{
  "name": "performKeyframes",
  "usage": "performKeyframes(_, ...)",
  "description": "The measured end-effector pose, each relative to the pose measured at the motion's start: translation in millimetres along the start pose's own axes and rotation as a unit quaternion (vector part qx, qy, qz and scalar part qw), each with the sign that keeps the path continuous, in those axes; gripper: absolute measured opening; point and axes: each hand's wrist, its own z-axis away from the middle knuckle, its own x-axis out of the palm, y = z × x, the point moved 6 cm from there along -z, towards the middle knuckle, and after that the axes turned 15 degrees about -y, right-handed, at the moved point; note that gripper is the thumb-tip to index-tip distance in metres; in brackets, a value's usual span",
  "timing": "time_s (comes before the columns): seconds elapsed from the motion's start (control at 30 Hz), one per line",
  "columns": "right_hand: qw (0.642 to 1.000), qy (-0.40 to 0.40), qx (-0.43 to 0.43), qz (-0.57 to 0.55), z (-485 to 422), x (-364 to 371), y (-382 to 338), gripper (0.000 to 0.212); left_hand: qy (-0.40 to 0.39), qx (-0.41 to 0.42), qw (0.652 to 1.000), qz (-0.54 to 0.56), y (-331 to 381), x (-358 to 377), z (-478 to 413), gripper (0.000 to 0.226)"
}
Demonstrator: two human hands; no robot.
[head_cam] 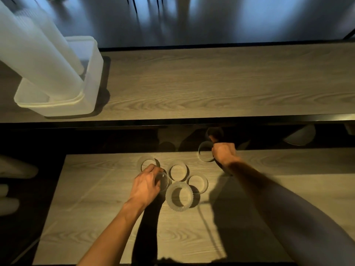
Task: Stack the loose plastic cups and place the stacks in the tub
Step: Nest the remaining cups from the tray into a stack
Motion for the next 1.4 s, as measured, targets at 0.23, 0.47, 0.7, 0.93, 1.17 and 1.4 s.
performKeyframes(0.23,0.952,-0.081,-0.113,0.272,18.8,10.9,-4.5,0.031,-0.002,-0.004,1.000,-0.002,-0.8,8.3,10.5,0.037)
performKeyframes(0.47,0.947,-0.124,-0.112,0.275,49.7,26.8,31.5,0.039,-0.016,0.023,1.000,0.014,0.6,15.2,9.5,0.035)
performKeyframes(0.7,0.940,-0.102,-0.104,0.308,61.3,21.9,35.6,0.035,-0.015,0.042,0.999,0.030,0.0,23.5,17.5,0.035)
performKeyframes(0.93,0.907,-0.105,-0.205,0.353,66.7,41.7,30.1,0.044,-0.026,0.019,0.997,0.069,-8.5,35.8,37.1,0.045)
performKeyframes(1.17,0.865,-0.082,-0.273,0.412,82.6,59.9,3.4,0.042,-0.070,0.029,0.990,0.119,-13.9,45.1,49.9,0.066)
performKeyframes(1.4,0.879,-0.061,-0.329,0.340,94.4,67.8,0.7,0.038,-0.047,0.049,0.991,0.112,-8.2,40.9,54.0,0.075)
